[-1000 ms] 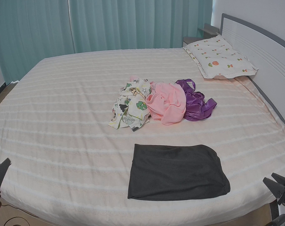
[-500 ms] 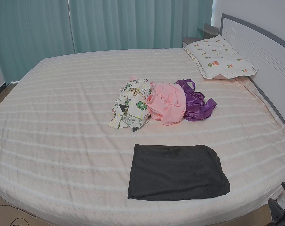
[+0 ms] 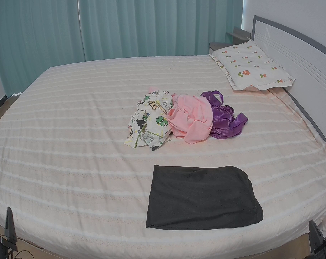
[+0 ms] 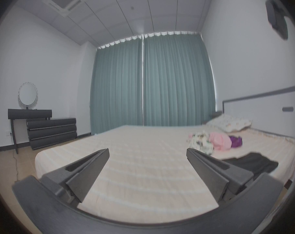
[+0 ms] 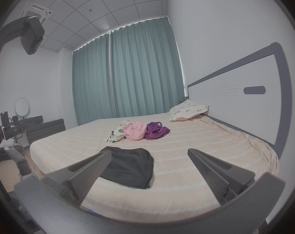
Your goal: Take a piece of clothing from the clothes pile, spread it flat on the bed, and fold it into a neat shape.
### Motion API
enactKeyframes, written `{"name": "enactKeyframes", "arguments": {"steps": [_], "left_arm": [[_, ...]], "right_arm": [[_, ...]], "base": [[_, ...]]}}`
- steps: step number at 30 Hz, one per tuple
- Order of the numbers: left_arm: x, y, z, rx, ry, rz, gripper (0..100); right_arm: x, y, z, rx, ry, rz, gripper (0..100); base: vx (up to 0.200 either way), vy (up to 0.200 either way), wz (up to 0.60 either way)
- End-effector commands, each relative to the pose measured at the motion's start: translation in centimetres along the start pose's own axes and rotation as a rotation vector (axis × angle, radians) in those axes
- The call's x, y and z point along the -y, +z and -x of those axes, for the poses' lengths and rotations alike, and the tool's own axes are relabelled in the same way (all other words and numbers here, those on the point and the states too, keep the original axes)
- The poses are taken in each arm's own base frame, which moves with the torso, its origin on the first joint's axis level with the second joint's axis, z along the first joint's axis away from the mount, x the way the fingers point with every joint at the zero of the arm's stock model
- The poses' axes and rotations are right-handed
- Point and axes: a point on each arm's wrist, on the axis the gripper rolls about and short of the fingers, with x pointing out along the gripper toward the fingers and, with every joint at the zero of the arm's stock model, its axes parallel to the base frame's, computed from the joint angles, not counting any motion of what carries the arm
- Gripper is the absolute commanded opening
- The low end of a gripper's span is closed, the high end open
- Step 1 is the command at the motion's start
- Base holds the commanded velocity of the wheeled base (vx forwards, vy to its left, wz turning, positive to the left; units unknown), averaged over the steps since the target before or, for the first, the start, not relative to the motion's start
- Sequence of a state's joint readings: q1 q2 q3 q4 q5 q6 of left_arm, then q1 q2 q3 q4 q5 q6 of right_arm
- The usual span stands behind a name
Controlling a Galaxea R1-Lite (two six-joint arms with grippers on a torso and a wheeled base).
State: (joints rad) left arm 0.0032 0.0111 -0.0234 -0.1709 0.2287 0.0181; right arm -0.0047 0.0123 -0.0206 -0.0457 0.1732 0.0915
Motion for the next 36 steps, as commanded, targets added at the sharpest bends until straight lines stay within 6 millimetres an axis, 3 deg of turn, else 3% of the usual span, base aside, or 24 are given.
{"name": "enactKeyframes", "arguments": {"steps": [1,9,14,15,30,36], "left_arm": [[0.04,-1.61,-0.05,-0.116,-0.002,-0.047,100],[0.58,-1.75,0.02,-0.13,-0.244,-0.012,100],[0.51,-1.91,0.06,-0.141,-0.214,-0.009,100],[0.48,-2.56,0.17,-0.211,-0.204,-0.006,100],[0.5,-2.37,0.11,-0.191,-0.208,-0.005,100],[0.5,-2.37,0.11,-0.191,-0.208,-0.006,100]], "right_arm": [[0.14,-0.41,-0.05,0.006,-0.041,0.012,100],[0.14,-0.37,-0.03,0.008,-0.042,0.021,100],[0.16,-0.38,-0.03,0.007,-0.053,0.023,100],[0.22,-0.4,-0.03,0.007,-0.078,0.035,100],[0.11,-0.45,-0.05,0.002,-0.026,0.006,100],[0.28,-0.39,-0.03,0.007,-0.104,0.075,100]], "base": [[0.0,0.0,0.0],[0.0,0.0,0.0],[0.0,0.0,0.0],[0.0,0.0,0.0],[0.0,0.0,0.0],[0.0,0.0,0.0]]}}
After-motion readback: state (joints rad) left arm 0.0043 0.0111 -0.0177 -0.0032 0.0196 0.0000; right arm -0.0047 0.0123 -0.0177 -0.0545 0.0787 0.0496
